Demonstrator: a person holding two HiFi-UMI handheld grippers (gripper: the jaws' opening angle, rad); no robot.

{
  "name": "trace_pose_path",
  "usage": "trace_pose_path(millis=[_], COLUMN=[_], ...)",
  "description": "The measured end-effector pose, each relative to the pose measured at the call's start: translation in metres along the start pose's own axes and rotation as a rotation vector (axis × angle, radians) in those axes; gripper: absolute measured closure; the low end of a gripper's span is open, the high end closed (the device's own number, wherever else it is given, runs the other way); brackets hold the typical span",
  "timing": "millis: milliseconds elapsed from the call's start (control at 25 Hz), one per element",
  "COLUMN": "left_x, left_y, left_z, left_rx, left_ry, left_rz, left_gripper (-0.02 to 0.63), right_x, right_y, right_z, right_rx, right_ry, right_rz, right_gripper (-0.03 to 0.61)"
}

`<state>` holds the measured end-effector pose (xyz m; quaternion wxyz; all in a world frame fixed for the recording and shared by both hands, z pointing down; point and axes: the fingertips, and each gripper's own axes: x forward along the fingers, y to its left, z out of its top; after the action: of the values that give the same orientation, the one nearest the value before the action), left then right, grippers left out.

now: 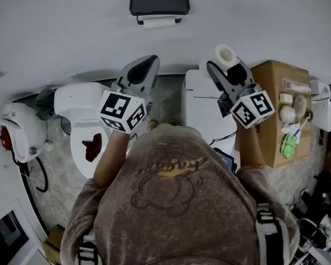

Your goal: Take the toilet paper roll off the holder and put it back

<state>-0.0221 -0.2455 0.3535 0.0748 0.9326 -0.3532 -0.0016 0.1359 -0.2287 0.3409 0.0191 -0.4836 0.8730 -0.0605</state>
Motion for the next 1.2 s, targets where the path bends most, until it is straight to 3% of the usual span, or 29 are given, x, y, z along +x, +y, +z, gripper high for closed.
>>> trace_pose_path(millis=[280,760,1200], left_x=[-0.001,0.004,0.006], left_y=[0.000,0.001,0.004], left_z=[0.003,0.002,0.002], left_rx=[0.000,0.006,0.001], left_ry=[-0.005,0.002,0.006], left_rz=[-0.003,-0.013,-0.023], left_gripper=[0.594,0.594,0.594], right_x=[0.003,0.031,0.087], right_y=[-0.014,-0.031,-0.013], right_z=[0.028,0.078,0.142], right_rx=[0.033,-0.004,-0.090], right_ry=[-0.023,-0.029,-0.095], right_rz=[0.006,0.031,0.143], right_gripper=[0.288,0.288,0.288])
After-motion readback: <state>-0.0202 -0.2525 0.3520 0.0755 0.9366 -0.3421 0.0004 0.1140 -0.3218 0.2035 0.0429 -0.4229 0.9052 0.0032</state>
